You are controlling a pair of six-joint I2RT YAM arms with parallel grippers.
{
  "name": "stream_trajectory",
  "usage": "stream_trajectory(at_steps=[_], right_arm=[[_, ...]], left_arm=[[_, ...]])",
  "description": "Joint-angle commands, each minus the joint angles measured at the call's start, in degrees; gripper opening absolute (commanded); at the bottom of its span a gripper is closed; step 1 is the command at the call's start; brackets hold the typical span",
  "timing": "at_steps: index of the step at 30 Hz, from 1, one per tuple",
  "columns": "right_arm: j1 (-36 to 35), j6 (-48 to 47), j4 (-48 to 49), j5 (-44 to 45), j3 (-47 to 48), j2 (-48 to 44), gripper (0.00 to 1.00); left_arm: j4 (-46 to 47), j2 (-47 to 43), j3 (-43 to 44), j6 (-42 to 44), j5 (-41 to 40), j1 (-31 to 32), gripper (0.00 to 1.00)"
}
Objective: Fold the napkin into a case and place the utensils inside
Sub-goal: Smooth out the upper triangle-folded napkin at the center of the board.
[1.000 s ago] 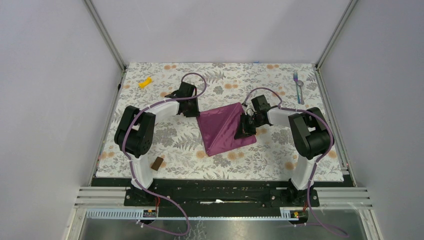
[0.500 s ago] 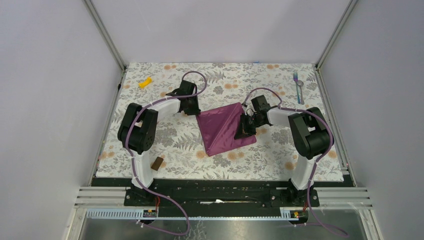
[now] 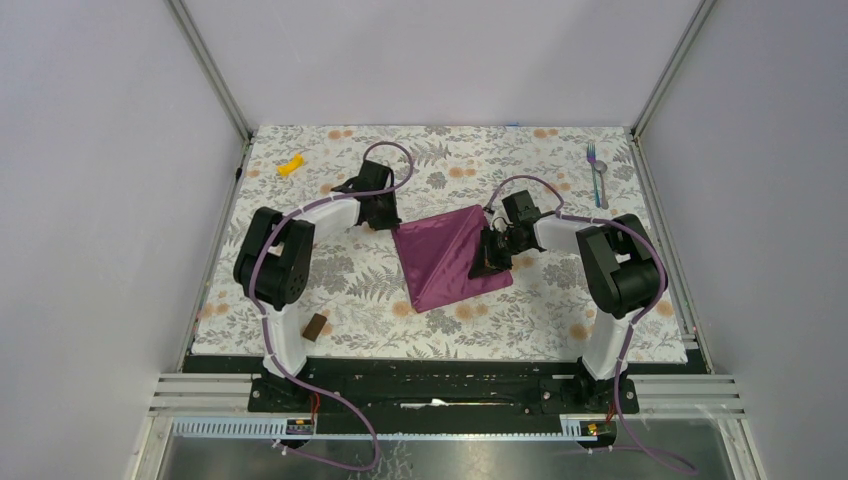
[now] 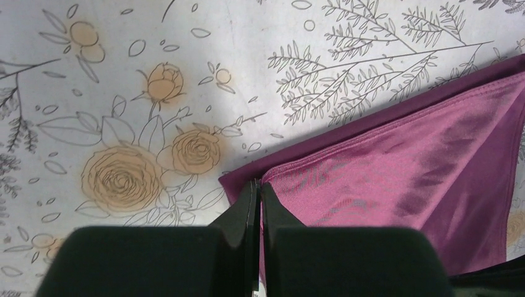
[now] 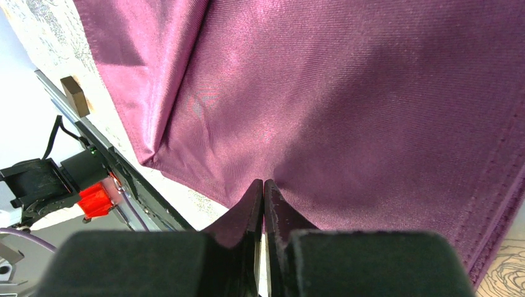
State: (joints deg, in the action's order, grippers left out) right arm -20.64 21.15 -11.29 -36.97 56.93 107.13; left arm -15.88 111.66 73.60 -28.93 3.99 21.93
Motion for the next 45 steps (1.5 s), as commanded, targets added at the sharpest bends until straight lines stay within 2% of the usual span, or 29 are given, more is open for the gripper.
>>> stream_trajectory(at_steps=[1, 10, 16, 19, 21, 24, 27, 35, 42, 45], right_arm=[[-0.73, -1.02, 0.26, -0.2, 1.26, 0.84, 0.07], [-1.4, -1.5, -1.08, 0.89, 2.16, 0.55, 0.08], [-5.94, 0.68, -1.6, 1.26, 6.09, -3.1, 0.18], [-9.45, 6.07, 4.01, -3.51, 8.14, -1.59, 0.29], [-11.62, 10.04, 8.06, -6.58, 10.45, 1.66, 0.3], [-14.38, 14.06, 13.63, -8.67, 14.19, 6.38, 0.27], [-15.45, 16.04, 15.92, -9.9, 16.37, 10.26, 0.17], [-15.9, 14.33, 17.88, -10.7, 8.84, 13.27, 0.1], [-15.96, 9.56, 13.58, -6.99, 0.95, 8.33, 0.1], [-16.13, 5.17, 4.83, -2.11, 2.03, 4.49, 0.11]], left_arm=[[1.96, -4.68, -1.86, -0.47, -2.07, -0.29, 0.01], [3.01, -3.89, -3.75, -0.86, -1.29, -0.84, 0.01], [2.62, -2.41, -2.87, -0.67, -1.0, -1.02, 0.02], [2.94, -2.51, -3.19, -0.72, -1.21, -1.02, 0.02], [2.88, -2.43, -3.22, -0.7, -1.31, -1.04, 0.02], [2.95, -2.17, -3.46, -0.85, -1.33, -1.1, 0.02], [3.05, -1.89, -3.63, -0.9, -1.12, -1.1, 0.02], [3.49, -1.65, -4.16, -0.97, -1.14, -1.2, 0.01], [3.93, -1.22, -5.03, -1.28, -0.34, -1.52, 0.01], [4.44, -1.37, -5.91, -1.68, 0.8, -2.2, 0.02]])
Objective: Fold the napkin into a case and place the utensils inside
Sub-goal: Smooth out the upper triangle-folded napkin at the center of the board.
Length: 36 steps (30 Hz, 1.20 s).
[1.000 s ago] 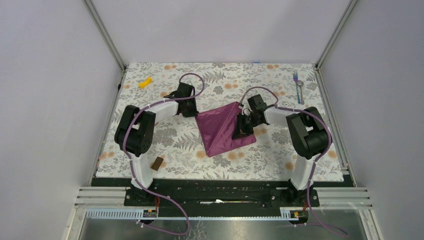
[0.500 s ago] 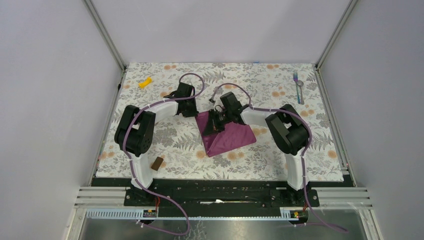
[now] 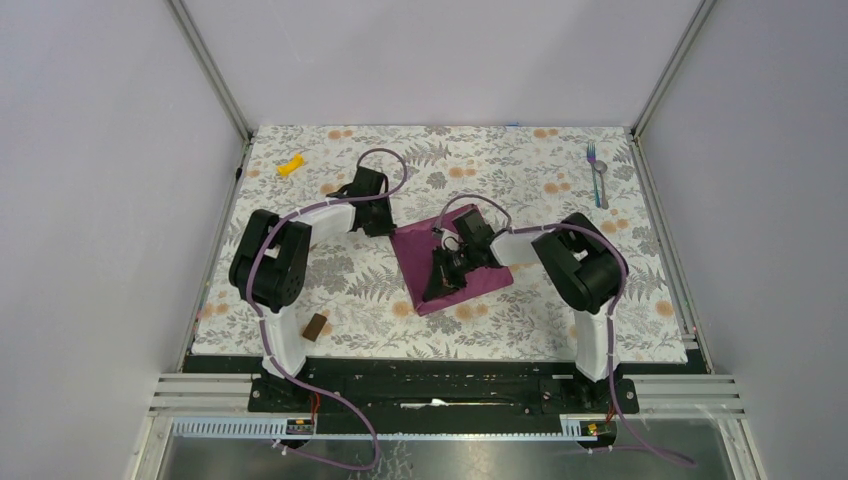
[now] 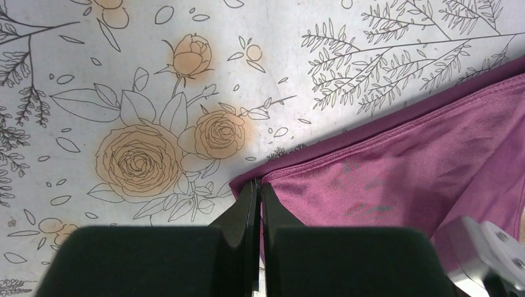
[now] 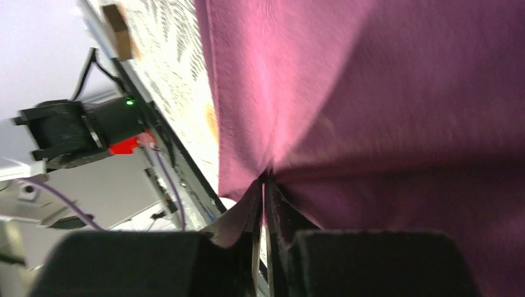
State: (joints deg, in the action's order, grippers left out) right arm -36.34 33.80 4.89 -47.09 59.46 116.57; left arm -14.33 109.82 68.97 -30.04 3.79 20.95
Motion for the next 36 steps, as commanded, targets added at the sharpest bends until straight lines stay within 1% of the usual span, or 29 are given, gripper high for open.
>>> stream_trajectory(at_steps=[1, 3, 4, 6, 9, 12, 14, 15, 16, 17, 18, 20, 24, 30, 31, 34, 36], right_arm=[[-0.67, -8.98, -13.88, 9.66, 0.36, -6.53, 0.13], [-2.26, -11.96, -19.09, 14.87, 3.35, -9.3, 0.19], [-2.95, -12.72, -21.54, 16.36, 4.23, -10.51, 0.25], [-6.28, -14.45, -25.61, 22.38, 7.86, -11.7, 0.39], [-11.58, -15.72, -29.74, 30.32, 12.17, -10.97, 0.53], [-16.87, -16.65, -33.51, 40.3, 16.77, -8.34, 0.57], [-19.87, -17.27, -34.61, 45.01, 19.12, -6.87, 0.58], [-20.9, -17.4, -35.06, 46.5, 20.14, -5.96, 0.57], [-21.67, -17.63, -35.45, 48.72, 21.04, -5.13, 0.53], [-22.34, -17.82, -35.71, 50.67, 21.66, -4.28, 0.44], [-22.92, -18.3, -35.89, 52.51, 22.16, -3.73, 0.39], [-23.87, -19.63, -35.89, 54.86, 22.94, -2.64, 0.33], [-25.4, -22.68, -35.27, 56.38, 24.29, -1.09, 0.32], [-25.89, -24.69, -34.08, 58.02, 23.35, 0.57, 0.28], [-25.89, -24.7, -34.08, 58.04, 22.87, 0.35, 0.26], [-26.02, -23.63, -35.24, 57.63, 21.48, -1.48, 0.13], [-26.24, -22.97, -35.56, 56.93, 19.89, -3.76, 0.1]], left_arm=[[3.23, 0.34, -1.75, -0.67, 1.5, -1.46, 0.02], [3.99, -0.15, -2.55, -0.81, 2.26, -1.73, 0.02], [4.2, -0.28, -2.86, -0.9, 2.5, -1.78, 0.02], [4.97, -0.46, -3.42, -1.02, 2.94, -1.84, 0.03], [5.74, -0.32, -3.95, -1.21, 3.51, -2.1, 0.03], [6.43, -0.3, -4.63, -1.44, 4.15, -2.38, 0.03], [6.98, -0.29, -4.96, -1.59, 4.45, -2.49, 0.03], [7.1, -0.26, -5.11, -1.59, 4.5, -2.61, 0.03], [7.25, -0.16, -5.12, -1.6, 4.64, -2.75, 0.03], [7.29, -0.02, -5.12, -1.66, 4.85, -2.8, 0.03], [7.48, 0.16, -5.11, -1.66, 5.04, -2.84, 0.03], [7.87, 0.3, -5.22, -1.76, 5.3, -2.85, 0.03], [8.45, 0.72, -5.54, -2.02, 5.57, -2.97, 0.03], [8.44, 0.8, -5.66, -2.04, 5.59, -2.98, 0.03], [8.44, 0.76, -5.73, -1.96, 5.58, -2.94, 0.03], [8.21, 0.75, -5.7, -1.89, 5.66, -2.93, 0.03], [8.42, 0.75, -5.79, -1.87, 5.7, -2.93, 0.03]])
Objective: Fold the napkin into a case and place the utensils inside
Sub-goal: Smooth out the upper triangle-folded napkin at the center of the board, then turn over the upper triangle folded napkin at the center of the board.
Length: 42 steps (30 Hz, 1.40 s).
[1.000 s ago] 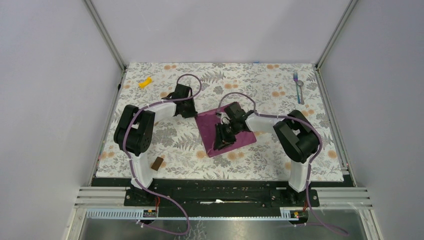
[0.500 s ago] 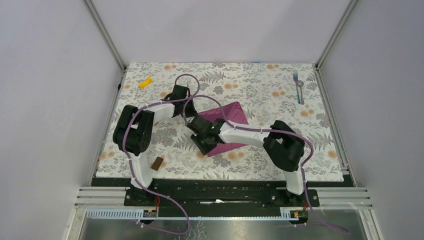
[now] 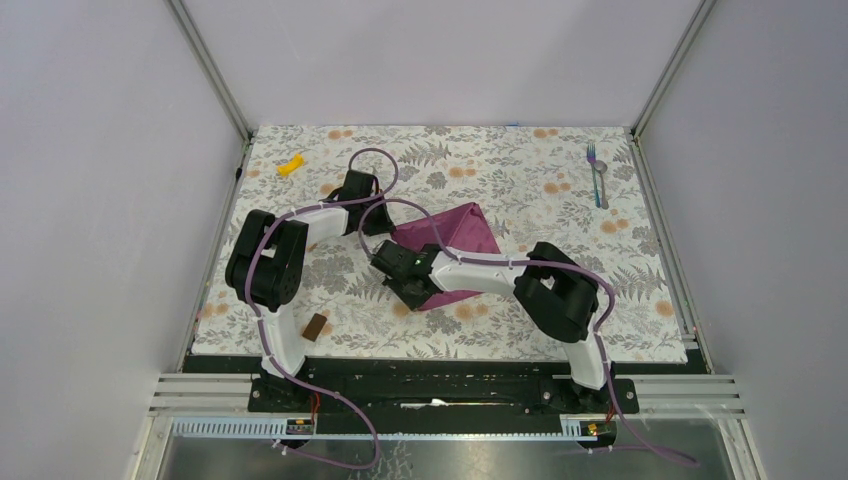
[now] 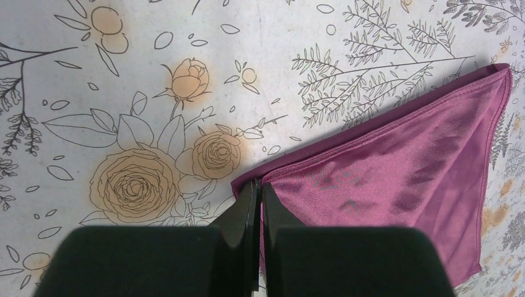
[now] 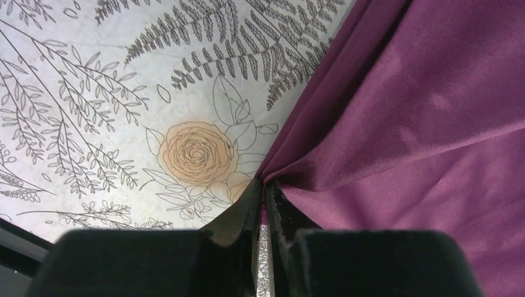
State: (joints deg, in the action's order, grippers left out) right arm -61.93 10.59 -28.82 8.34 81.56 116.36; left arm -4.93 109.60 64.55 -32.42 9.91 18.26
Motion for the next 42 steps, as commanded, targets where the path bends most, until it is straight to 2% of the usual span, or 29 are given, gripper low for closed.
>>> stream_trajectory(at_steps=[1, 8, 15, 17, 22, 28, 36, 40, 42], right_arm=[[-0.72, 0.61, -1.59, 1.05, -3.06, -4.49, 0.11], [-0.73, 2.25, -1.04, -2.1, -3.76, -8.79, 0.29], [-0.74, -4.23, 3.69, -0.37, -4.11, -9.6, 0.5], [-0.73, -5.8, 4.3, 0.45, -3.04, -7.75, 0.49], [-0.73, -7.4, 5.6, 3.51, -1.67, -4.58, 0.35], [-0.72, -7.72, 6.5, 2.75, -3.51, -2.9, 0.35], [-0.73, -6.68, 8.95, 2.94, -9.07, -3.53, 0.36], [-0.73, -5.99, 10.87, 3.04, -12.53, -4.29, 0.5], [-0.73, -5.95, 11.33, 3.26, -13.51, -4.08, 0.51]], left_arm=[[-0.9, 1.01, -1.51, 0.46, -0.34, -0.24, 0.03], [-1.03, 1.23, -1.51, 0.52, -0.12, -0.27, 0.02], [-0.89, 0.93, -1.93, 0.45, -0.01, -0.29, 0.02], [-0.79, 1.03, -1.86, 0.43, 0.23, -0.29, 0.02], [-0.64, 0.77, -2.18, 0.41, 0.35, -0.24, 0.02], [-0.04, 0.64, -2.67, 0.24, 0.54, -0.24, 0.02], [-0.16, 0.99, -2.47, 0.34, 0.63, -0.25, 0.02], [-0.17, 0.9, -2.55, 0.47, 0.63, -0.24, 0.02], [-0.21, 0.94, -2.54, 0.44, 0.67, -0.29, 0.02]])
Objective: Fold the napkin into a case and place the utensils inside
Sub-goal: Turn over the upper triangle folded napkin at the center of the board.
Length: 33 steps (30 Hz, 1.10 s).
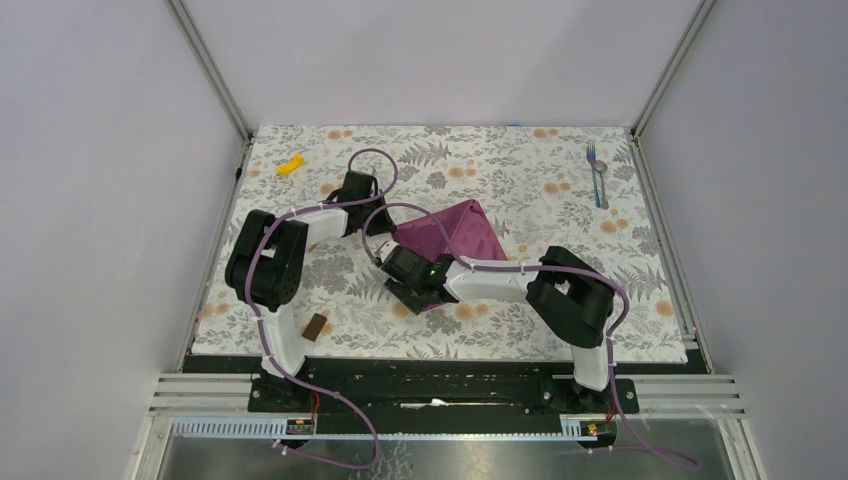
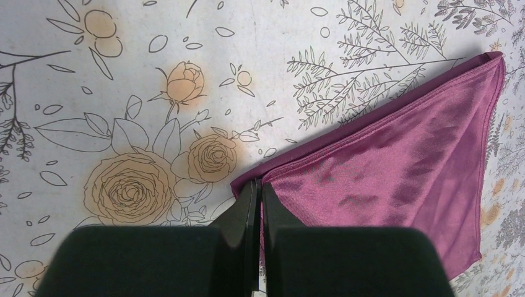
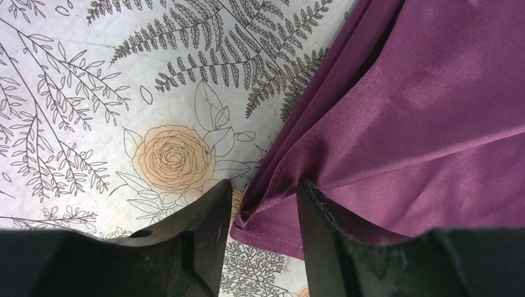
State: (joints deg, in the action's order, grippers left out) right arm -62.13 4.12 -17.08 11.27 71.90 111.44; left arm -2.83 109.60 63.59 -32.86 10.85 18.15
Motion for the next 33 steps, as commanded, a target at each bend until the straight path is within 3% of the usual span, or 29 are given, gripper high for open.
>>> stream_trajectory(at_steps=[1, 4, 10, 11, 15, 22, 27, 28, 31, 33], right_arm=[[-0.54, 0.72, -0.12, 0.74, -4.27, 1.07, 0.49], [-0.54, 1.02, 0.98, 1.59, -5.49, 1.7, 0.44], [-0.54, 2.34, 3.28, 0.99, -6.24, 2.37, 0.03], [-0.56, 2.44, 3.5, 1.22, -6.2, 1.97, 0.0], [-0.54, 2.73, 4.1, 1.69, -6.15, -0.86, 0.0], [-0.08, 3.43, 5.9, -0.14, -7.75, -7.09, 0.0], [0.37, 4.46, 7.35, -1.64, -9.17, -10.04, 0.0], [0.47, 4.53, 7.47, -1.99, -9.29, -10.42, 0.0], [0.81, 4.96, 8.0, -2.66, -9.77, -11.87, 0.0], [0.9, 5.23, 8.28, -2.75, -9.89, -12.48, 0.0]], left_arm=[[-2.35, 0.98, -1.49, 0.88, -0.2, -0.18, 0.02], [-2.45, 1.13, -1.43, 1.03, 0.08, -0.14, 0.02], [-2.82, 0.46, -1.25, 1.22, 1.08, -0.14, 0.07], [-3.11, 0.13, -1.02, 1.22, 1.22, -0.13, 0.09], [-4.89, -1.71, 0.09, 1.1, 1.5, -0.27, 0.22], [-6.87, -11.17, -1.6, -1.08, 1.4, -2.79, 0.65], [-4.74, -18.22, -6.91, -5.11, 5.37, -6.88, 0.77], [-4.12, -19.09, -8.47, -6.24, 6.82, -7.84, 0.95], [-1.29, -20.28, -12.43, -11.82, 10.72, -8.52, 0.98], [3.91, -20.21, -17.07, -19.29, 13.79, -8.21, 0.9]])
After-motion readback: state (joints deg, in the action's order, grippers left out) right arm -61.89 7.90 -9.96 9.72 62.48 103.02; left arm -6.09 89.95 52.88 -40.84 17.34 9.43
